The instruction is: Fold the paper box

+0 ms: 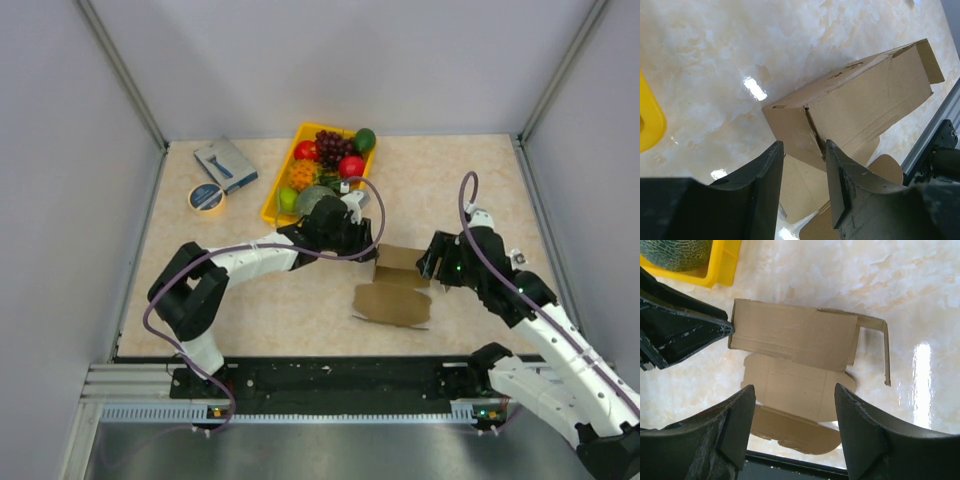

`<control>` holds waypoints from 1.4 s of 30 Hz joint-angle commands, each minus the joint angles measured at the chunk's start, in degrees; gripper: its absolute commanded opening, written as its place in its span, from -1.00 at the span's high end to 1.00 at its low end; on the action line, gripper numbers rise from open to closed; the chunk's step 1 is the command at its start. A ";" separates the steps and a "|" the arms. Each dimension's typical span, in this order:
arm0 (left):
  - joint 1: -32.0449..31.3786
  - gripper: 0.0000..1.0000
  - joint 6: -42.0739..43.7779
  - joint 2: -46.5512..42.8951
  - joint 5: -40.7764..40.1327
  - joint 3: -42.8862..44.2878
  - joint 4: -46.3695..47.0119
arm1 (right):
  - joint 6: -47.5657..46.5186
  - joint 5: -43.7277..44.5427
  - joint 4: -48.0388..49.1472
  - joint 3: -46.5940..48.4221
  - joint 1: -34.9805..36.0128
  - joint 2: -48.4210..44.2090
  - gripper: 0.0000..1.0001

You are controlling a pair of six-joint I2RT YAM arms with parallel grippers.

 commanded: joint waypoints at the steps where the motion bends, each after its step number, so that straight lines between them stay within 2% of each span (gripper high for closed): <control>1: 0.02 0.16 -1.12 -0.71 0.05 -2.48 3.84 | -4.28 0.32 0.68 3.99 -0.28 5.32 -0.27; 7: 0.02 0.16 -3.41 -1.85 0.84 -4.07 5.42 | -6.48 0.32 2.70 4.79 -0.37 11.92 -0.15; 14: 0.02 -0.04 -3.67 -3.97 1.02 -5.21 4.90 | -5.17 -1.70 8.06 2.42 -1.24 12.45 -0.06; 19: 0.72 -0.28 -3.67 -4.50 2.24 -4.69 4.98 | -6.13 -3.89 9.73 2.50 -3.35 13.24 -0.01; 22: 1.42 -0.30 -3.49 -3.18 4.09 -2.67 4.02 | -6.31 -4.87 10.25 1.72 -4.93 13.50 0.00; 28: 1.69 -0.29 -4.11 -0.37 6.90 -0.56 5.24 | -6.22 -8.12 11.83 -0.04 -6.96 14.64 0.01; 31: 1.60 -0.06 -5.43 1.21 8.75 -0.55 6.39 | -5.61 -10.49 13.51 -1.01 -7.13 15.35 0.02; 33: 1.60 -0.01 -6.04 1.74 9.28 -0.64 7.27 | -5.52 -10.67 14.21 -1.36 -7.40 15.53 0.03; 42: 1.69 0.05 -6.66 -0.79 9.45 -3.27 8.24 | -1.75 -18.48 21.41 -4.52 -7.66 17.46 0.08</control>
